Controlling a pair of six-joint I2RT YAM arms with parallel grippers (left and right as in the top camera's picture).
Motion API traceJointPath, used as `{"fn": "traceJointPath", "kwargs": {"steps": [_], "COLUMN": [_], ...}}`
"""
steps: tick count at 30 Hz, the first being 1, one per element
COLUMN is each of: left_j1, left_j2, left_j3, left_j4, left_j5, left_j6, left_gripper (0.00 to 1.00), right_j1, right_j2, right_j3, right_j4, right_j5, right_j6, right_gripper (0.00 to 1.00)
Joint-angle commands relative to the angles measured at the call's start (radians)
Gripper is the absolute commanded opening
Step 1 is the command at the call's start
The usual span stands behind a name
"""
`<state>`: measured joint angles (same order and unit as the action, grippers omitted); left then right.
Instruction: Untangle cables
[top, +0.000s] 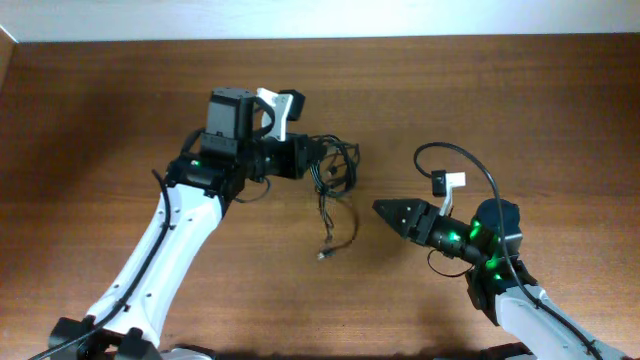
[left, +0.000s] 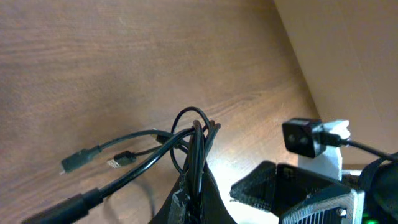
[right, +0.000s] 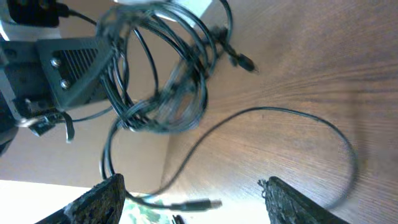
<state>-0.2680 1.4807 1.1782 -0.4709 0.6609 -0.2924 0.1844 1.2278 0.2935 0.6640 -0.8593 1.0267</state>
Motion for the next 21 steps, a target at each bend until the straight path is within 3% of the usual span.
{"fn": "traceJointPath", "kwargs": {"steps": [1,9,11,16,19,21], "left_j1": [-0.031,-0.143,-0.173,-0.2,-0.197,-0.179], "left_j2": [-0.021,-0.021,-0.021,-0.021,-0.021,-0.021], "left_j3": [0.014,0.014,0.014,0.014,0.014,0.014], "left_j4": [-0.02,-0.016,-0.013,0.037,0.073,0.089], "left_j5": [0.0,0.035,0.063,0.102,0.031,-0.101], "left_j6": [-0.018,-0.018,-0.018,-0.018,-0.019,-0.079], "left_gripper": [0.0,0.0,0.0,0.0,0.0,0.0], "right_j1": [-0.002,-0.002,-0.002,-0.002,-0.002,-0.002], "right_j2": [-0.003,-0.003,-0.003,-0.003,-0.003,-0.003], "right_j3": [0.004,0.004,0.004,0.004,0.004,0.004], "right_j4": [0.007,0.007,0.007,0.006,0.006,0.006], "right_j5": [0.016,0.067,0.067,0.046,-0.018,-0.095], "right_j6": [0.031,0.082,0.082,0.082,0.079,0.034], "right_gripper": [0.67,0.52,0.42,0.04,0.04,0.04]}}
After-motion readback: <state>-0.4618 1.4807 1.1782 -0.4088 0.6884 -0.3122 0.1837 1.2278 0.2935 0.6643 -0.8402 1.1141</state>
